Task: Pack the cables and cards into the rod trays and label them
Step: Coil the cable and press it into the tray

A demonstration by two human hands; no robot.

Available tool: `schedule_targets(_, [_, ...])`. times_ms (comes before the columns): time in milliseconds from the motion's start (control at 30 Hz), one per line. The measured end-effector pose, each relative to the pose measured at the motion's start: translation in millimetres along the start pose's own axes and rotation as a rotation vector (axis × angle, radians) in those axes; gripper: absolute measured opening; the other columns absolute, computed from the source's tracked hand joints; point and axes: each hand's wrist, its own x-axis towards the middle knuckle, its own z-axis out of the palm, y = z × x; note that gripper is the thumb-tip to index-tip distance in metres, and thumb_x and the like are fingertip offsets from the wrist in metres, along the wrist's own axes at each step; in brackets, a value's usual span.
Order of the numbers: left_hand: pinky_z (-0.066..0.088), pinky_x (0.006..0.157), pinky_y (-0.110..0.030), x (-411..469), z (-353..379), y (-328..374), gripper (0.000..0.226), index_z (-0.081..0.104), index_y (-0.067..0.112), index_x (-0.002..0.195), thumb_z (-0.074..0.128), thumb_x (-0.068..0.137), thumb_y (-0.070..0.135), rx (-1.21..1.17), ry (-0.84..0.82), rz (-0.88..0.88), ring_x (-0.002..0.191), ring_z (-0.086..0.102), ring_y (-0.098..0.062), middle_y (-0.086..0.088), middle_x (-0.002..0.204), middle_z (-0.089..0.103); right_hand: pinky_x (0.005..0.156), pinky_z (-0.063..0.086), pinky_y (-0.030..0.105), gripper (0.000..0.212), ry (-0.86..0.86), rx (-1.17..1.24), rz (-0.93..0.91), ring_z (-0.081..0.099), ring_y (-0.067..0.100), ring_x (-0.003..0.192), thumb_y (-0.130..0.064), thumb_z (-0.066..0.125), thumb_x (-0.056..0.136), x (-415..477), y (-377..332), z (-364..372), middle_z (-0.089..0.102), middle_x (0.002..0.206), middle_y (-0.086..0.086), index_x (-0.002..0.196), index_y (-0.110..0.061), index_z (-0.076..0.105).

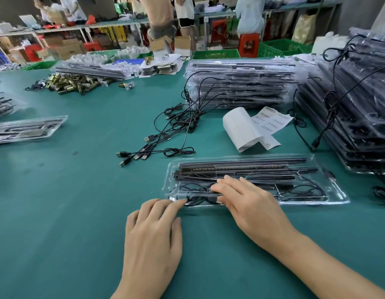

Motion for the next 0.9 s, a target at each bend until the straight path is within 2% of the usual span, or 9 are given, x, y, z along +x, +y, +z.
schedule_targets(100, [0.032,0.099,-0.025,0.1,-4.3,-3.0,0.038,0.068,0.028,0.12,0.062,0.084,0.018,-0.108,-0.009,-0.035,0.118,0.057,-0.009,0.02,0.114,0.063,0.104,0.053,0.045,0.022,-0.005,0.005,-0.009,0.065,0.021,0.119,-0.016,0.063,0.098,0.7,-0.7,-0.9,0.068,0.119,-0.005,0.119,-0.02,0.066])
schedule_targets(200, [0.034,0.104,-0.029,1.5,-7.0,-0.4,0.04,0.072,0.024,0.12,0.061,0.084,0.014,-0.061,-0.057,0.0,0.122,0.06,-0.011,0.017,0.117,0.067,0.102,0.054,0.047,0.024,-0.014,-0.002,-0.003,0.065,0.022,0.121,-0.014,0.066,0.097,0.5,-0.6,-1.5,0.068,0.12,-0.004,0.12,-0.019,0.067])
schedule_targets(367, [0.052,0.087,-0.042,9.8,-5.9,17.4,0.038,0.078,0.014,0.114,0.07,0.078,0.01,0.186,-0.126,-0.013,0.101,0.068,-0.028,0.0,0.104,0.069,0.101,0.054,0.046,0.024,-0.017,-0.031,-0.008,0.065,0.022,0.12,-0.015,0.066,0.096,0.7,-2.1,-1.4,0.069,0.121,-0.003,0.12,-0.018,0.068])
schedule_targets(467, [0.058,0.072,-0.04,12.2,-3.8,27.7,0.045,0.078,0.006,0.11,0.086,0.066,0.005,0.177,-0.164,-0.064,0.085,0.069,-0.031,-0.008,0.097,0.067,0.101,0.054,0.046,0.025,-0.021,-0.019,0.002,0.064,0.022,0.122,-0.015,0.067,0.096,0.2,-1.6,-0.9,0.068,0.122,-0.003,0.121,-0.02,0.067])
schedule_targets(600, [0.059,0.065,-0.041,11.0,-0.6,40.1,0.044,0.076,0.0,0.11,0.086,0.067,0.003,0.096,-0.219,-0.133,0.078,0.069,-0.032,-0.012,0.098,0.067,0.101,0.054,0.048,0.038,-0.036,-0.06,0.0,0.064,0.026,0.123,-0.008,0.071,0.092,-1.0,-0.7,0.7,0.067,0.125,0.001,0.127,-0.022,0.065])
schedule_targets(667, [0.059,0.073,-0.041,8.4,1.1,43.1,0.043,0.072,0.0,0.119,0.081,0.077,0.005,0.0,-0.21,-0.18,0.088,0.069,-0.031,-0.011,0.108,0.066,0.102,0.053,0.049,0.055,-0.054,-0.099,-0.012,0.063,0.028,0.123,0.003,0.074,0.085,-0.3,-0.8,2.2,0.066,0.127,0.004,0.131,-0.024,0.062])
schedule_targets(767, [0.05,0.097,-0.036,7.1,-2.6,46.6,0.042,0.062,0.011,0.134,0.065,0.092,0.01,-0.174,-0.158,-0.27,0.109,0.063,-0.023,0.0,0.125,0.062,0.102,0.053,0.05,0.072,-0.064,-0.133,-0.031,0.063,0.03,0.124,0.015,0.069,0.076,-0.5,-1.3,1.2,0.065,0.128,0.008,0.132,-0.027,0.052])
schedule_targets(833, [0.044,0.108,-0.041,6.4,-5.2,45.7,0.038,0.065,0.016,0.124,0.069,0.087,0.007,-0.137,-0.129,-0.253,0.107,0.066,-0.02,0.005,0.116,0.068,0.1,0.053,0.054,0.074,-0.074,-0.141,-0.045,0.062,0.033,0.124,0.019,0.063,0.072,-0.7,-2.6,-1.0,0.064,0.131,0.012,0.128,-0.027,0.048])
schedule_targets(900, [0.04,0.11,-0.045,6.3,-5.9,42.8,0.038,0.069,0.018,0.111,0.079,0.077,0.005,-0.06,-0.124,-0.219,0.107,0.07,-0.017,0.008,0.107,0.072,0.101,0.051,0.058,0.066,-0.086,-0.135,-0.058,0.062,0.033,0.122,0.016,0.052,0.076,0.5,-5.5,-4.2,0.057,0.14,0.014,0.125,-0.028,0.05])
